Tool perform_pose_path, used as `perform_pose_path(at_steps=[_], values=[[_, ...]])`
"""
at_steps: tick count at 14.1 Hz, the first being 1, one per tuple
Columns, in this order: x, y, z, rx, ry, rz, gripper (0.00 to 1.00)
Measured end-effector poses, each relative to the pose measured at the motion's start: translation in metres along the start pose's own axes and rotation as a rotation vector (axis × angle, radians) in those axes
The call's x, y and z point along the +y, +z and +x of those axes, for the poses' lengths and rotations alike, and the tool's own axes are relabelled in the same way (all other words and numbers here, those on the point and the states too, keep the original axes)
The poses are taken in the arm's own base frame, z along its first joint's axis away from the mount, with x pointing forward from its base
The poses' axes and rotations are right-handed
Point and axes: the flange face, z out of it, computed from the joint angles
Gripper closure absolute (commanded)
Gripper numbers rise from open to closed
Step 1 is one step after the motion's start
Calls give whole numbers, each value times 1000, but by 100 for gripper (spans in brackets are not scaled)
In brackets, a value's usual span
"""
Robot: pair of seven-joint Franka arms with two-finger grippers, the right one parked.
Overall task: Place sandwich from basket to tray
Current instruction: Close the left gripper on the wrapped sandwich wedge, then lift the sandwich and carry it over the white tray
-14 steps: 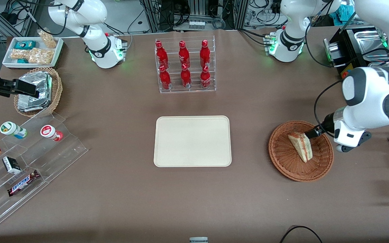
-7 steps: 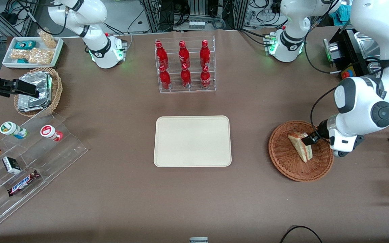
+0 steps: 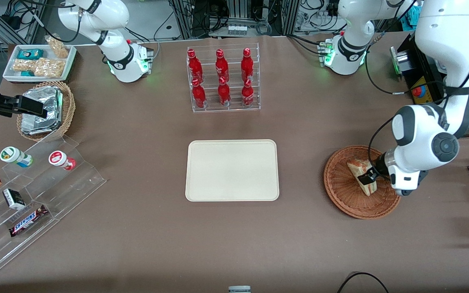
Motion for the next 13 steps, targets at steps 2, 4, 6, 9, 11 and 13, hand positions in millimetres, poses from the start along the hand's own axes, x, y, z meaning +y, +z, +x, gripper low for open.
perform_pose_path(at_steps=[2, 4, 6, 9, 11, 13], values=[[1, 15, 0, -17, 0, 14, 6], [1, 25, 0, -29, -1, 24, 62], [0, 27, 0, -33, -2, 27, 81], [0, 25, 1, -30, -3, 25, 90], [1, 19, 1, -27, -2, 23, 91], [3, 3, -1, -11, 4, 9, 89]])
